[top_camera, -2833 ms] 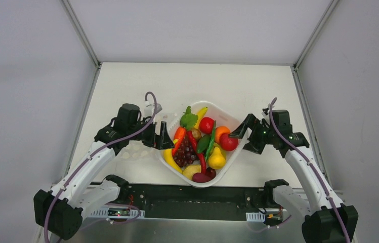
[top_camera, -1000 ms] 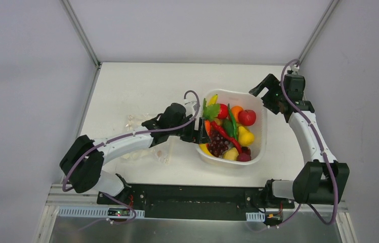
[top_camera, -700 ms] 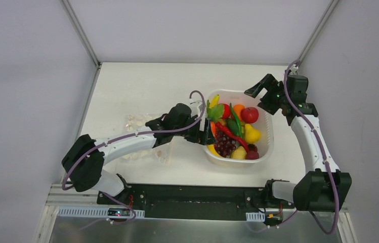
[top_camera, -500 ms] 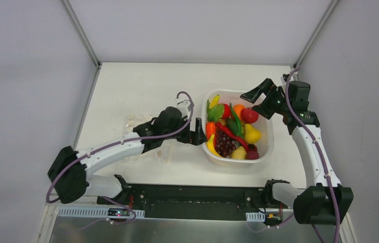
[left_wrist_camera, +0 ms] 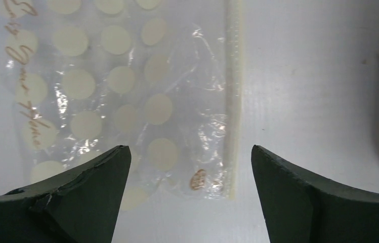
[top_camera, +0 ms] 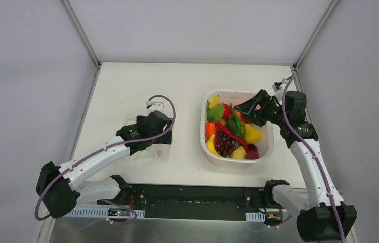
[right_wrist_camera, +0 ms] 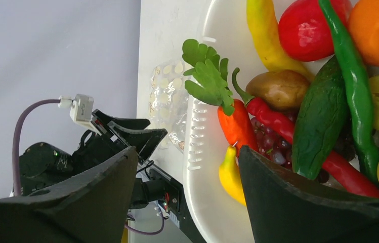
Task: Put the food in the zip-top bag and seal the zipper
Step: Pick up the zipper food storage bag at the center of the board.
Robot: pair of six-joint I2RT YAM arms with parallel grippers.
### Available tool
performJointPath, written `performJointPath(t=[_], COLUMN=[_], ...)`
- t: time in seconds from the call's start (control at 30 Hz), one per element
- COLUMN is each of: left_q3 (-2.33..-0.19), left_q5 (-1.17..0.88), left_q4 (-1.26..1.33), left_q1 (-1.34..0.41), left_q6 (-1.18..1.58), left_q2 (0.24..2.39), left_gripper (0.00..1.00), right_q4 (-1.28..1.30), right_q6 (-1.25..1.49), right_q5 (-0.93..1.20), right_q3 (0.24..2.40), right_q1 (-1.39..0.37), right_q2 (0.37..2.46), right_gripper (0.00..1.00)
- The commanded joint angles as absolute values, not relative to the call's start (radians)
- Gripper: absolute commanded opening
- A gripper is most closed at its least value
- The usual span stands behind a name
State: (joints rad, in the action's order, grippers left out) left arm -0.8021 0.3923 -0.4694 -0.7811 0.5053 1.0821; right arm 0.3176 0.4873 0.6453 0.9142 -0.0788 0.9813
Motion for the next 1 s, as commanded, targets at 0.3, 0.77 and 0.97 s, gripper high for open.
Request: performJointPath(t=[0.3, 0.77, 0.97], left_q3=[-0.989, -0.952, -0.933], left_q5=[0.403, 0.178, 0.177], left_q4=[-0.668, -0.604, -0.577], left_q1=[-0.69, -0.595, -0.591], left_q6=[0.32, 0.296, 0.309], left_q2=[1.376, 1.465, 1.459], left_gripper=[0.77, 0.57, 0.27], right_q4=[0.28, 0.283, 0.289], right_q6=[0.512, 0.509, 0.509], right_q5=[0.682, 0.679, 0.677], right_q3=[0.889, 0.873, 0.871], right_q1=[-0.106, -0.11, -0.112], right_q2=[0.933, 0.951, 0.951], right_gripper=[0.75, 0.75, 0.75])
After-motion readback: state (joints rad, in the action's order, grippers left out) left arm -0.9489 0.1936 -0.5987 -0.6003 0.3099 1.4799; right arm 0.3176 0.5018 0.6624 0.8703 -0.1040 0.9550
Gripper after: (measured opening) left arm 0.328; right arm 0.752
